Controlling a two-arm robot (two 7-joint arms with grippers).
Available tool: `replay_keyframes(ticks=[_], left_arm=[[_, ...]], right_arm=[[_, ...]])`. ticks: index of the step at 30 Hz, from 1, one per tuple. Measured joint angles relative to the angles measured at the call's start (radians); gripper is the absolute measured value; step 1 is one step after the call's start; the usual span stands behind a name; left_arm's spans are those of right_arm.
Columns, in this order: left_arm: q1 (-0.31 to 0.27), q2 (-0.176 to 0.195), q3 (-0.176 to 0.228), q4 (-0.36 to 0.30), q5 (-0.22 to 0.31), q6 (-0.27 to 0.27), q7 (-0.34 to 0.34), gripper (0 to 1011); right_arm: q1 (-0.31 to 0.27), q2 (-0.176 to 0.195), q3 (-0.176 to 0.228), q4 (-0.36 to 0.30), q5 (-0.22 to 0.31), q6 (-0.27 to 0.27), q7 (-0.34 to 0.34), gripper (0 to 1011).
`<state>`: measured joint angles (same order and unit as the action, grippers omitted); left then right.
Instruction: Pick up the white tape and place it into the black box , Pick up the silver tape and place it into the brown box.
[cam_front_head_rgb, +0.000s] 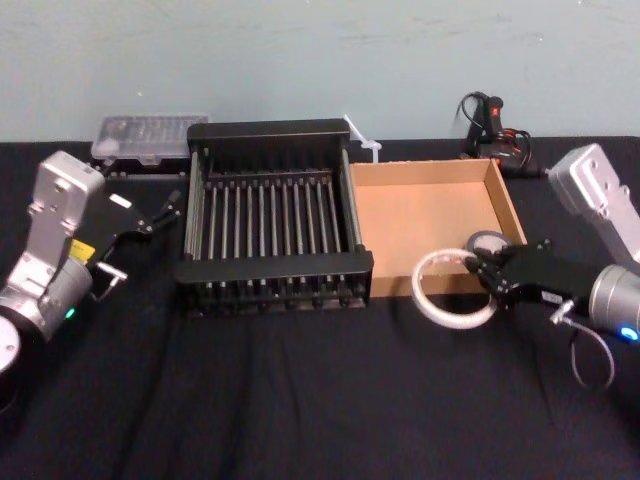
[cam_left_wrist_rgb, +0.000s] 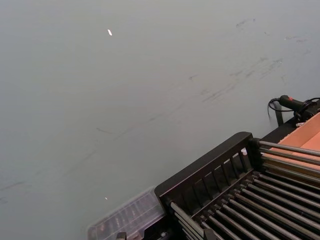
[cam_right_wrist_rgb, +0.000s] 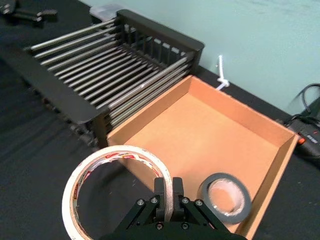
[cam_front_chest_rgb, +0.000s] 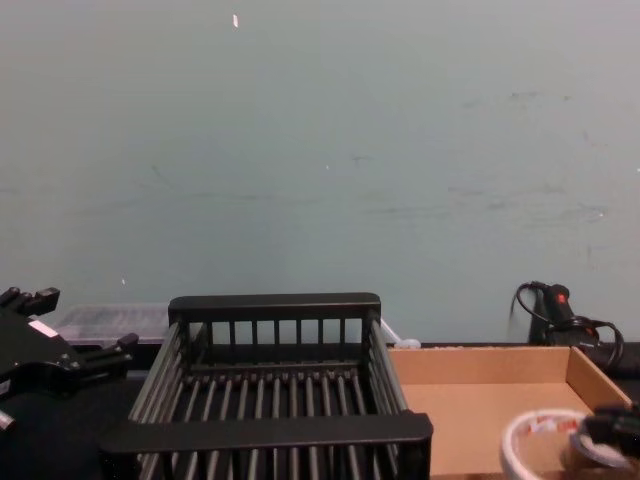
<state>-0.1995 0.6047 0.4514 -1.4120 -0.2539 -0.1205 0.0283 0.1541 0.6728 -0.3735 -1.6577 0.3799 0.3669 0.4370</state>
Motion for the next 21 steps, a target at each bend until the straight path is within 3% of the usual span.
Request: replay_keyframes(ticks=[10, 21], left_arm=[[0.0, 0.0, 0.0, 0.0, 0.0, 0.0, 0.0, 1001], [0.0, 0.0, 0.0, 0.0, 0.0, 0.0, 0.0, 1001]], right_arm=[[0.071, -0.06, 0.0, 0.038, 0.005, 0.054, -0.018, 101], [0.179, -0.125, -0.047, 0.11, 0.005, 0.077, 0.003, 101]])
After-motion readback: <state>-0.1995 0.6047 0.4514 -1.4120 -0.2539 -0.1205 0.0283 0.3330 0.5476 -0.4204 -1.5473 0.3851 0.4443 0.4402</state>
